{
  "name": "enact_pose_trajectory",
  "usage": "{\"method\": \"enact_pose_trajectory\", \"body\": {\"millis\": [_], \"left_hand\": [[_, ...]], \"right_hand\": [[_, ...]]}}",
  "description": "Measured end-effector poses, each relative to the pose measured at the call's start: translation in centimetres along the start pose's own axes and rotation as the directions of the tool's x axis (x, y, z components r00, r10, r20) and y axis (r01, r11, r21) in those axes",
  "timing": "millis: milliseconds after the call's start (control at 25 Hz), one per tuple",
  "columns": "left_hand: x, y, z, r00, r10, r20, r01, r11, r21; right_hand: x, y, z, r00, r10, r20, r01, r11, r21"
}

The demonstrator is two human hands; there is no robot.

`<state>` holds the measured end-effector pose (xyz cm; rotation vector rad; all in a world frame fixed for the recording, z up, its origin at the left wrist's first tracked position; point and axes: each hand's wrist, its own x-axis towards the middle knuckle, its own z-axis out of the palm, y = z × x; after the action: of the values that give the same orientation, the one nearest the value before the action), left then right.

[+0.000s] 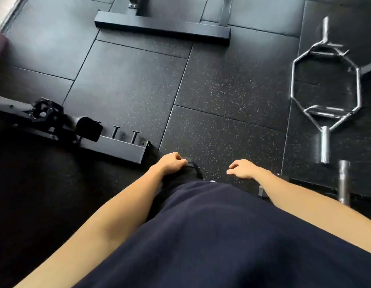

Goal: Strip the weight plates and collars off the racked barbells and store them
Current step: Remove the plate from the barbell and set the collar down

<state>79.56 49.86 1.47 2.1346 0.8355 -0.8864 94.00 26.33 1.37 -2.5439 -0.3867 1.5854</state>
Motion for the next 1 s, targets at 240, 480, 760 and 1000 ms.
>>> {"method": "enact_pose_trajectory", "body": {"millis": [240, 480, 760, 1000], "left_hand": [[10.1, 1.3, -8.1, 0.983, -0.082, 0.165, 0.1, 0.989, -0.107], [21.7, 2.2, -26.7, 0.992, -0.122, 0.036, 0.126, 0.983, -0.131], [29.5, 1.3, -41.4, 0.983, -0.173, 0.066, 0.184, 0.953, -0.242], [38.5, -2.0, -53.8, 0.954, -0.268, 0.134, 0.296, 0.912, -0.282]], "right_hand": [[10.8, -9.3, -12.5, 0.997, -0.049, 0.066, 0.058, 0.988, -0.144], [20.4, -23.3, -27.2, 0.994, -0.108, 0.005, 0.106, 0.965, -0.241], [29.2, -39.8, -38.0, 0.973, -0.231, 0.032, 0.228, 0.918, -0.323], [40.1, -54.5, -47.0, 0.964, -0.239, 0.119, 0.267, 0.857, -0.441]]}}
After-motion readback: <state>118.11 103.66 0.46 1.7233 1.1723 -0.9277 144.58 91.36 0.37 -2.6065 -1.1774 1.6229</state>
